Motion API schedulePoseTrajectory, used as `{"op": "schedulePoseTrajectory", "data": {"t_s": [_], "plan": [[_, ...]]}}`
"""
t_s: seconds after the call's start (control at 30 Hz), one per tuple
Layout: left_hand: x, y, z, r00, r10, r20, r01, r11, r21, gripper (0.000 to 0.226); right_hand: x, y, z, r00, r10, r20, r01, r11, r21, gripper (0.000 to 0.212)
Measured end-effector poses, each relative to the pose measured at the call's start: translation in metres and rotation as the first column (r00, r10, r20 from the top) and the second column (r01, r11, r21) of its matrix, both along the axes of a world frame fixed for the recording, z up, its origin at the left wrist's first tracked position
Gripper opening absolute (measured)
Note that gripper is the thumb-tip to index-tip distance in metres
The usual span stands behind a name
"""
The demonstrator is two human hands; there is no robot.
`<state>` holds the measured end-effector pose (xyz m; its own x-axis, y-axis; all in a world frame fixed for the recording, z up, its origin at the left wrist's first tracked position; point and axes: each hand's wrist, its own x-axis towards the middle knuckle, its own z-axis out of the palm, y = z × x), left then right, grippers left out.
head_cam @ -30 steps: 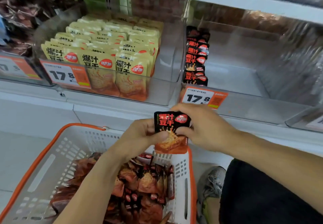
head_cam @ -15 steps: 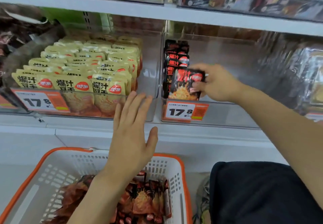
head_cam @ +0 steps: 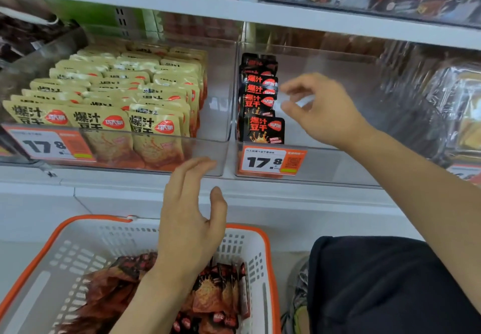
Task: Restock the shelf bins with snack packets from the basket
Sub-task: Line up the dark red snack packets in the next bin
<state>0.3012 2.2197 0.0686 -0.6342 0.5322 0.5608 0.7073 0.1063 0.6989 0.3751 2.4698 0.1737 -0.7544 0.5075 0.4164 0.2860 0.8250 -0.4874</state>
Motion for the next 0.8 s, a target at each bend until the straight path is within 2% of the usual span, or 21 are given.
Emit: {"op": "schedulePoseTrajectory", "data": {"t_s": [0.07,0.13,0.2,0.27,0.33,0.4,0.53,0.63,0.8], "plan": [[-0.006,0.000,-0.018,0.990,-0.070,0.120,0.088,0.985,-0.151,0.020,0.001,-0.032,0.011,0.974,0.095,-0.208,-0.089,0.995,0.034,0.013],[-0.017,-0.004,-0.049,0.959,-0.157,0.235,0.243,0.882,-0.404,0.020,0.001,-0.068,0.008,0.946,0.208,-0.250,-0.199,0.978,0.060,0.011],[-0.021,-0.014,-0.088,0.936,-0.169,0.310,0.338,0.680,-0.651,0.025,0.000,-0.100,-0.015,0.928,0.346,-0.139,-0.341,0.938,0.056,0.009],[-0.017,-0.030,-0.126,0.915,-0.134,0.380,0.393,0.503,-0.770,0.024,0.002,-0.123,-0.054,0.866,0.478,0.146,-0.476,0.878,-0.049,0.007],[-0.005,-0.050,-0.160,0.900,-0.095,0.426,0.428,0.380,-0.820,0.022,0.007,-0.139,-0.106,0.707,0.529,0.469,-0.511,0.841,-0.178,0.010],[0.009,-0.068,-0.187,0.889,-0.087,0.450,0.455,0.297,-0.840,0.023,0.019,-0.150,-0.159,0.559,0.508,0.655,-0.451,0.850,-0.273,0.013],[0.033,-0.091,-0.221,0.864,-0.132,0.486,0.504,0.219,-0.836,0.028,0.046,-0.169,-0.232,0.297,0.527,0.796,-0.319,0.841,-0.437,0.023],[0.042,-0.096,-0.228,0.816,-0.148,0.559,0.578,0.171,-0.798,0.038,0.058,-0.186,-0.258,0.108,0.474,0.874,-0.338,0.844,-0.416,0.029],[0.053,-0.101,-0.234,0.737,-0.168,0.654,0.676,0.181,-0.714,0.034,0.067,-0.220,-0.289,0.001,0.429,0.903,-0.407,0.825,-0.391,0.013]]}}
